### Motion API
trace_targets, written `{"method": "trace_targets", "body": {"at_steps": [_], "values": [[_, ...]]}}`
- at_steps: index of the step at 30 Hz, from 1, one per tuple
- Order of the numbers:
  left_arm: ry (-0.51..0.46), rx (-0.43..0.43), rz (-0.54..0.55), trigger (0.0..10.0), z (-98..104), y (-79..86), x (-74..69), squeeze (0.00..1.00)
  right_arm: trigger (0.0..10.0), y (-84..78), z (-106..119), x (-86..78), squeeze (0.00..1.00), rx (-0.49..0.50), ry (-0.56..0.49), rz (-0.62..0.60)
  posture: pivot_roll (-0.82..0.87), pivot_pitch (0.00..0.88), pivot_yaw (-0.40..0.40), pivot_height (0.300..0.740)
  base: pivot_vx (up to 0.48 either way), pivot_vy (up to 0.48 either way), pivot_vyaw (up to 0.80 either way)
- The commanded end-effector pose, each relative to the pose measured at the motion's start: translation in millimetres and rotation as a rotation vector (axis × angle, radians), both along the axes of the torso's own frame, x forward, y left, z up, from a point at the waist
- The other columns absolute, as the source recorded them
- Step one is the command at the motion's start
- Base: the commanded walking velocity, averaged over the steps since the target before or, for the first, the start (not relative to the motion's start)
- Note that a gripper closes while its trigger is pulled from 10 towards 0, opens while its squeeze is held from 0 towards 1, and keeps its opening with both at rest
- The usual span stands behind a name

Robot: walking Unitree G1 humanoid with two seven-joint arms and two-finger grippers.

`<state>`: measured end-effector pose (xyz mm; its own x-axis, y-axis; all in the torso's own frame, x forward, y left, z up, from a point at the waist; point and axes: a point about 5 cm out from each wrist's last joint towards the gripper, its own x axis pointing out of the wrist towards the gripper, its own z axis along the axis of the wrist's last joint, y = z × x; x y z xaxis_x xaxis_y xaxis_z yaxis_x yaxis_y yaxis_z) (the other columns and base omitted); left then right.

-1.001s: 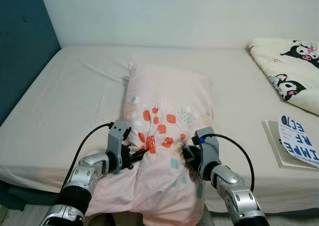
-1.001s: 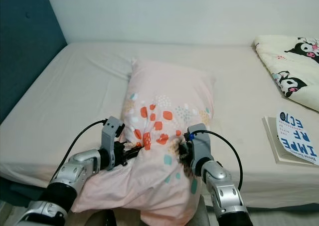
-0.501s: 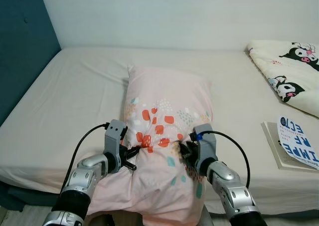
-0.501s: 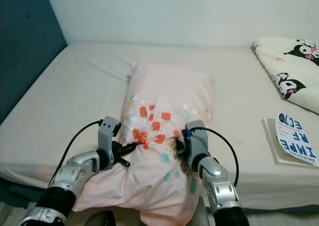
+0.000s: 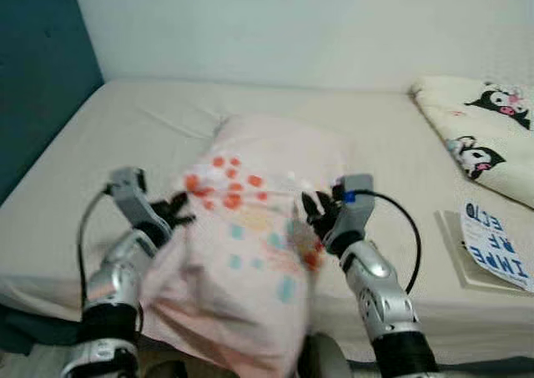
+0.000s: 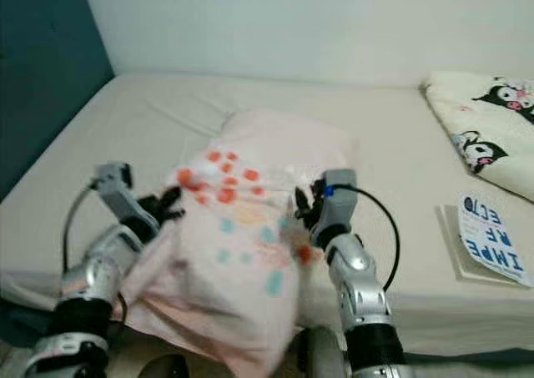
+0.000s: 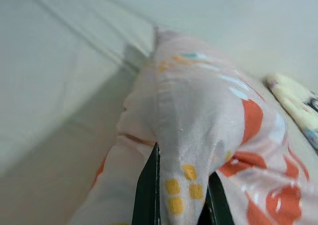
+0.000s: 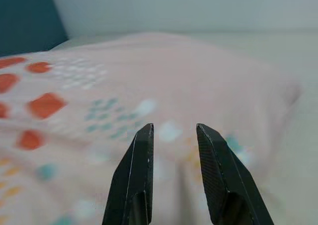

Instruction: Clean up the room

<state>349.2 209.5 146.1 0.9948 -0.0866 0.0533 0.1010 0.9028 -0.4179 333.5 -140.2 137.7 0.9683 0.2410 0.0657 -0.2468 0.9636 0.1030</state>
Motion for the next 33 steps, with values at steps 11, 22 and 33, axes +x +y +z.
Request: {"method": "trace_targets", "body": {"at_steps": [11,22,33], "values": [[-0.112,0.237,-0.243,0.0,25,-13.6,-22.6,0.0,10.0,-3.1,-12,-1.8,0.0,-0.052,0.025,-0.04,0.0,0.0,-0.059,0.581,0.0,0.0,0.0],[0.044,0.377,-0.25,10.0,-9,-31.9,-25.7,0.0,10.0,-2.8,-29,-0.9,0.0,-0.112,0.108,-0.066,0.01,0.0,-0.071,0.581,0.0,0.0,0.0],[0.051,0.287,-0.034,10.0,-11,-40.3,-21.1,0.0,10.0,-4.2,-33,-3.5,0.0,-0.12,0.114,-0.089,0.01,0.0,-0.065,0.581,0.0,0.0,0.0]]}}
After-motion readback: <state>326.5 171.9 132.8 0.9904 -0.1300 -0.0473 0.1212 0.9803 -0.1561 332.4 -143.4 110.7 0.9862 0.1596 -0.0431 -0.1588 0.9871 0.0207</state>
